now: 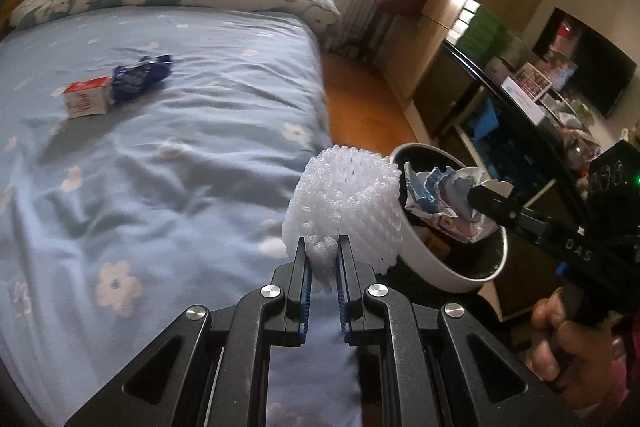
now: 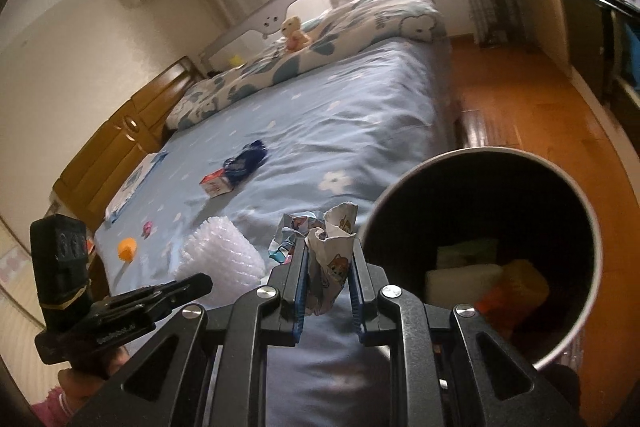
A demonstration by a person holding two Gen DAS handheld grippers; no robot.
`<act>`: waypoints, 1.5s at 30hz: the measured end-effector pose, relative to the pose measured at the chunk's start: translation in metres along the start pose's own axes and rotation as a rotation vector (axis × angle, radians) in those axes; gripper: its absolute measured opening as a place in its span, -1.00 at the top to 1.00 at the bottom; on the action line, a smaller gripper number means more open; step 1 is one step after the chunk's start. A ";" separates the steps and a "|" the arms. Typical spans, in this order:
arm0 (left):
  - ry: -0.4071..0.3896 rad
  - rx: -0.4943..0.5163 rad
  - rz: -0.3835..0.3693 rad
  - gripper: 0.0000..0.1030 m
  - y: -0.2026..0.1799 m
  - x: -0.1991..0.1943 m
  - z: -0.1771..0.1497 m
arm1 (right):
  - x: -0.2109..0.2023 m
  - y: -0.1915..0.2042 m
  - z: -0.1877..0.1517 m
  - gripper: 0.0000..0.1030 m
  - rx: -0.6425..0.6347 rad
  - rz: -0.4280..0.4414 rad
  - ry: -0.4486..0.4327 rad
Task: Collect trash
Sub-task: 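Carry the foam sleeve and crumpled wrapper over the bin, then open the left tool over the bin while the right tool releases the wrapper inside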
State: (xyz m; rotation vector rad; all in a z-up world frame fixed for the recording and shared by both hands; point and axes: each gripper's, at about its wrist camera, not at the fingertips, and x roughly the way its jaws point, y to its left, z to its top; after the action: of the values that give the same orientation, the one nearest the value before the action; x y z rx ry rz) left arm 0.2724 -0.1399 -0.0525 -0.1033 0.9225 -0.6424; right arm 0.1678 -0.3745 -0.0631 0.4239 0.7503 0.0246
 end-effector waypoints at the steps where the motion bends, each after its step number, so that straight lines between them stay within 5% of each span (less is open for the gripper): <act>1: 0.003 0.006 -0.004 0.81 -0.003 0.003 0.001 | -0.003 -0.006 0.000 0.65 0.008 -0.009 -0.004; 20: 0.067 0.105 -0.073 0.81 -0.062 0.064 0.033 | -0.038 -0.072 0.005 0.64 0.094 -0.136 -0.048; 45: 0.117 0.152 -0.055 0.78 -0.095 0.101 0.039 | -0.037 -0.089 0.011 0.64 0.105 -0.156 -0.037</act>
State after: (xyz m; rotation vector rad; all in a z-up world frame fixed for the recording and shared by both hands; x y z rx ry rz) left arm 0.3016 -0.2804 -0.0671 0.0451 0.9832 -0.7733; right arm 0.1361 -0.4666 -0.0659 0.4638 0.7490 -0.1691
